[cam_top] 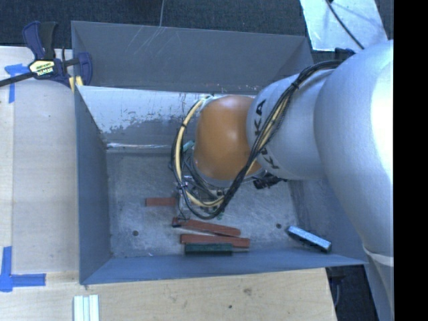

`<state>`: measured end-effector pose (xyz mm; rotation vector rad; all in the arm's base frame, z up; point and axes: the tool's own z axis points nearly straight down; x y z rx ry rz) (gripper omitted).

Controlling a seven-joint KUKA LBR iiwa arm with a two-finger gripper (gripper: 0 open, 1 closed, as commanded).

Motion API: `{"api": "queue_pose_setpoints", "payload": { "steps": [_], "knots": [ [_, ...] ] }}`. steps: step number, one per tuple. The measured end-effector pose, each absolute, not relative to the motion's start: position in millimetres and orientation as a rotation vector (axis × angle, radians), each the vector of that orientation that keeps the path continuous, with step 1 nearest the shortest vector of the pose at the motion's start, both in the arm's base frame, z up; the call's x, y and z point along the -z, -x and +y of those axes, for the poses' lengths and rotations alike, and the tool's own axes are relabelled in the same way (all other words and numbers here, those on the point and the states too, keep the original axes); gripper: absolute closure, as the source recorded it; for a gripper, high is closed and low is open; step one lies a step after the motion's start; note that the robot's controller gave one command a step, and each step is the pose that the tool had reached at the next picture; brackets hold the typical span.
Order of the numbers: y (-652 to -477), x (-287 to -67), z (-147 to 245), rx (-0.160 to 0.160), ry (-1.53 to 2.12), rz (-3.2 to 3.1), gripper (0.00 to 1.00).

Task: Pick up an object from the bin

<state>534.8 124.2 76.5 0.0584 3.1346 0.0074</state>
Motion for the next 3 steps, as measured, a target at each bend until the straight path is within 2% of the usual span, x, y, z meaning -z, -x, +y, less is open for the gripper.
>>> {"api": "queue_pose_setpoints", "payload": {
  "steps": [2, 3],
  "knots": [
    [-532.6, -107.0, 122.5, 0.001, -0.061, 3.145, 1.00],
    [-532.9, -129.6, 122.4, 0.001, -0.062, 3.144, 1.00]
  ]
}}
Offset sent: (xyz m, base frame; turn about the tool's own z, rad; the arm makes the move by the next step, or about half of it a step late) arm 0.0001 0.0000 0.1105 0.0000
